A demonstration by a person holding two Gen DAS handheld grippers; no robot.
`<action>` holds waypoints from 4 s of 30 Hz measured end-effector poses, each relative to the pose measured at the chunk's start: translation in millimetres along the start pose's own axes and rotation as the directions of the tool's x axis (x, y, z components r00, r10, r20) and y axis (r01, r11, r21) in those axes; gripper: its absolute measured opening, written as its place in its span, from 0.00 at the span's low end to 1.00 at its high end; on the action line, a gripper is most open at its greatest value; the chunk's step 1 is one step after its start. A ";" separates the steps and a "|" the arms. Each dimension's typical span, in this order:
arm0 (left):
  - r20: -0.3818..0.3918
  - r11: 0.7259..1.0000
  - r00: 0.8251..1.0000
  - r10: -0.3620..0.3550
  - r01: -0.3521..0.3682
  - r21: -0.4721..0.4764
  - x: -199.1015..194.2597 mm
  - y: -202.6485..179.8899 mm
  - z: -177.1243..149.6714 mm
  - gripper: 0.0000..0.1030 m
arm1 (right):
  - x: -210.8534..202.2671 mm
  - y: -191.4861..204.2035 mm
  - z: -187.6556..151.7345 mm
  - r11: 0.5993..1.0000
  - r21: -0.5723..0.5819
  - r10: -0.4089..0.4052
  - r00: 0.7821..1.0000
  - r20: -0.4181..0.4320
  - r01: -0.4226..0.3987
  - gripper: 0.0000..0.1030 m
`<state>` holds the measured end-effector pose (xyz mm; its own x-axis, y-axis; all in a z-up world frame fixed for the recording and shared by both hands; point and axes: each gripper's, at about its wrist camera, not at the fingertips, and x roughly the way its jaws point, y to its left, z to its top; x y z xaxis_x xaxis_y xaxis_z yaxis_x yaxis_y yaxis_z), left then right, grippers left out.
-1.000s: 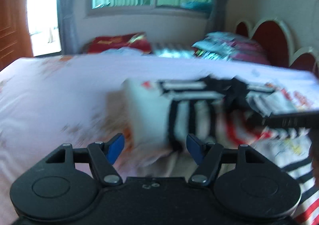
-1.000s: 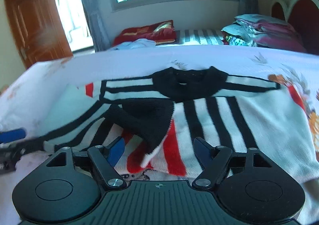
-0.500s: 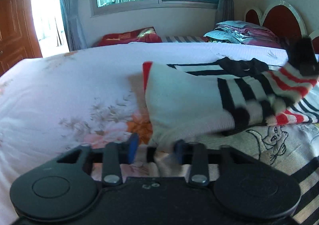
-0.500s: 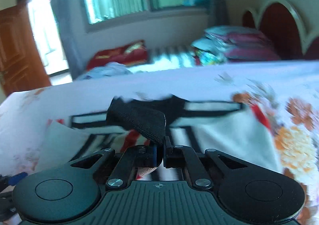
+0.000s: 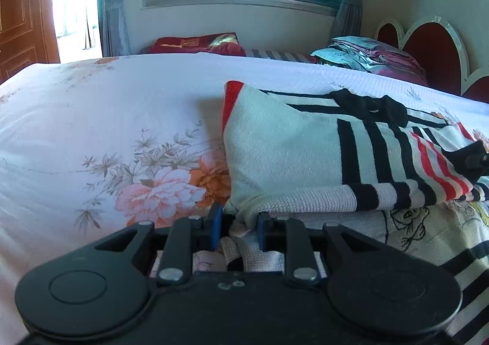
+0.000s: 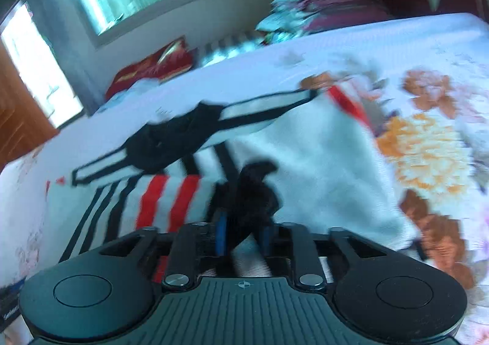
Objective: Fold small clothes
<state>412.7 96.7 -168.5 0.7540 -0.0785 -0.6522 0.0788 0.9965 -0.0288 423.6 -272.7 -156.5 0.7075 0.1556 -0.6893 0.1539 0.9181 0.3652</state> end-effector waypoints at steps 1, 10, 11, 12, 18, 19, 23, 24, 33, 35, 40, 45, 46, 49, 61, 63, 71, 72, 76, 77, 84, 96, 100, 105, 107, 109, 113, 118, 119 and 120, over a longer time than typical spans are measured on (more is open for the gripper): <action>-0.002 1.000 1.000 -0.002 0.002 0.000 0.3 0.2 0.6 0.21 | -1.6 -3.9 0.3 1.000 0.008 -0.020 1.000 0.012 0.020 0.29; -0.019 0.996 0.999 -0.030 0.028 -0.084 -22.2 11.6 6.8 0.40 | -10.0 -22.9 6.3 1.000 0.011 -0.012 1.000 0.007 0.012 0.15; -0.009 0.995 1.000 -0.022 0.022 -0.098 -28.5 14.1 8.4 0.54 | -10.3 -24.2 8.7 1.000 0.020 0.002 1.000 0.006 -0.002 0.25; 0.003 0.994 1.000 -0.011 0.011 -0.113 -33.6 16.0 10.0 0.59 | -9.6 -24.9 10.5 1.000 0.027 0.014 1.000 0.008 -0.014 0.56; 0.025 0.986 0.999 -0.020 0.024 -0.167 -28.3 22.6 35.0 0.60 | 8.0 -16.6 13.2 1.000 -0.020 0.024 1.000 -0.019 -0.024 0.57; 0.019 0.986 1.000 -0.021 0.024 -0.167 -20.1 21.9 40.3 0.60 | 12.2 -15.7 12.9 0.999 -0.021 0.026 0.999 -0.032 -0.026 0.44; -0.011 0.981 0.999 -0.049 0.046 -0.190 21.7 19.8 60.6 0.58 | 20.1 -11.7 12.3 0.999 -0.030 0.033 0.998 -0.053 -0.034 0.35; -0.012 0.977 0.999 -0.052 0.048 -0.206 31.4 20.0 66.5 0.58 | 20.7 -10.8 12.2 0.999 -0.032 0.036 0.998 -0.055 -0.038 0.35; -0.033 0.944 0.995 -0.090 0.075 -0.321 96.4 33.4 82.1 0.21 | 13.8 13.8 13.1 0.984 -0.179 0.015 0.999 0.037 -0.008 0.08; -0.018 0.943 0.997 -0.070 0.061 -0.326 97.4 35.6 79.9 0.14 | 5.9 18.2 14.8 0.977 -0.210 -0.007 0.994 0.106 0.029 0.07; -0.008 0.943 1.000 -0.026 0.022 -0.332 102.3 35.0 77.5 0.16 | 34.1 2.4 7.5 0.976 -0.192 -0.095 0.995 0.025 0.098 0.05; -0.001 0.953 1.000 0.020 -0.019 -0.302 90.3 31.7 81.4 0.29 | 25.6 -0.4 12.1 0.981 -0.165 -0.094 0.994 0.058 0.103 0.07; 0.014 0.952 1.000 0.025 -0.020 -0.305 83.3 31.5 82.2 0.28 | 21.8 -2.0 14.6 0.984 -0.148 -0.093 0.993 0.072 0.102 0.07; 0.052 0.960 0.999 0.002 0.012 -0.279 63.8 26.4 83.1 0.29 | 12.1 0.7 21.2 0.987 -0.138 -0.072 0.992 0.105 0.087 0.07; -0.046 0.981 0.989 -0.139 0.131 -0.141 60.6 -61.4 66.6 0.41 | 40.5 62.0 13.1 0.970 -0.232 0.072 0.997 -0.021 -0.075 0.16; -0.054 0.987 0.992 -0.114 0.107 -0.118 64.5 -68.3 59.7 0.42 | 47.5 68.3 9.6 0.966 -0.247 0.076 0.997 -0.034 -0.082 0.23; -0.065 0.993 0.993 -0.096 0.091 -0.070 69.1 -67.8 58.3 0.44 | 61.5 55.3 10.8 0.953 -0.301 -0.049 0.999 -0.015 0.042 0.30; -0.068 0.993 0.993 -0.096 0.091 -0.071 68.9 -67.6 58.6 0.44 | 60.5 53.1 12.0 0.955 -0.291 -0.057 0.998 -0.011 0.051 0.30; -0.069 0.993 0.994 -0.085 0.079 -0.086 62.7 -67.4 60.9 0.42 | 46.6 51.6 13.5 0.968 -0.250 -0.023 1.000 -0.011 0.019 0.30; -0.063 0.993 0.995 -0.083 0.077 -0.090 59.1 -67.0 60.8 0.42 | 41.2 53.6 12.7 0.969 -0.247 -0.001 1.000 -0.008 -0.001 0.30; -0.042 0.989 0.992 -0.123 0.118 -0.092 29.6 -74.9 48.2 0.43 | 21.3 71.2 -1.3 0.959 -0.270 0.083 0.996 -0.038 -0.090 0.30; -0.075 0.991 0.988 -0.133 0.130 -0.040 23.6 -78.2 19.9 0.48 | 17.3 48.7 -22.7 0.946 -0.323 -0.024 0.999 -0.037 0.010 0.30; -0.080 0.992 0.990 -0.118 0.114 -0.051 25.5 -79.8 21.8 0.48 | 18.2 43.1 -22.9 0.930 -0.366 -0.048 0.998 -0.034 0.033 0.30; -0.088 0.994 0.990 -0.108 0.104 -0.045 25.4 -81.7 22.8 0.47 | 17.6 22.6 -15.7 0.951 -0.296 -0.097 0.995 -0.031 0.083 0.30; -0.088 0.995 0.991 -0.101 0.098 -0.036 25.3 -83.3 22.6 0.48 | 18.6 21.3 -15.9 0.935 -0.347 -0.092 0.995 -0.026 0.077 0.30; -0.087 0.995 0.992 -0.095 0.092 -0.034 26.2 -84.9 22.8 0.49 | 19.0 18.5 -11.7 0.936 -0.343 -0.098 0.995 -0.034 0.080 0.30; -0.089 0.997 0.993 -0.079 0.077 -0.028 25.0 -87.9 23.3 0.49 | 19.3 7.2 -12.3 0.948 -0.309 -0.093 0.995 -0.039 0.077 0.32; -0.077 0.996 0.995 -0.062 0.057 -0.064 7.8 -88.9 27.3 0.50 | -2.0 6.5 -7.0 0.958 -0.285 -0.054 0.998 -0.033 0.042 0.34; -0.066 0.996 0.996 -0.066 0.061 -0.070 2.2 -89.7 26.7 0.51 | -7.4 7.5 -8.7 0.957 -0.288 -0.033 0.999 -0.031 0.023 0.34; -0.061 0.996 0.996 -0.067 0.063 -0.065 -2.7 -92.5 26.2 0.52 | -10.9 9.4 -11.0 0.954 -0.299 -0.016 0.999 -0.035 0.005 0.34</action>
<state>420.4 4.0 -144.2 0.7058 -0.1434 -0.6937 0.0841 0.9893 -0.1189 409.7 -261.8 -152.4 0.6801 0.1537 -0.7168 -0.0558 0.9858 0.1584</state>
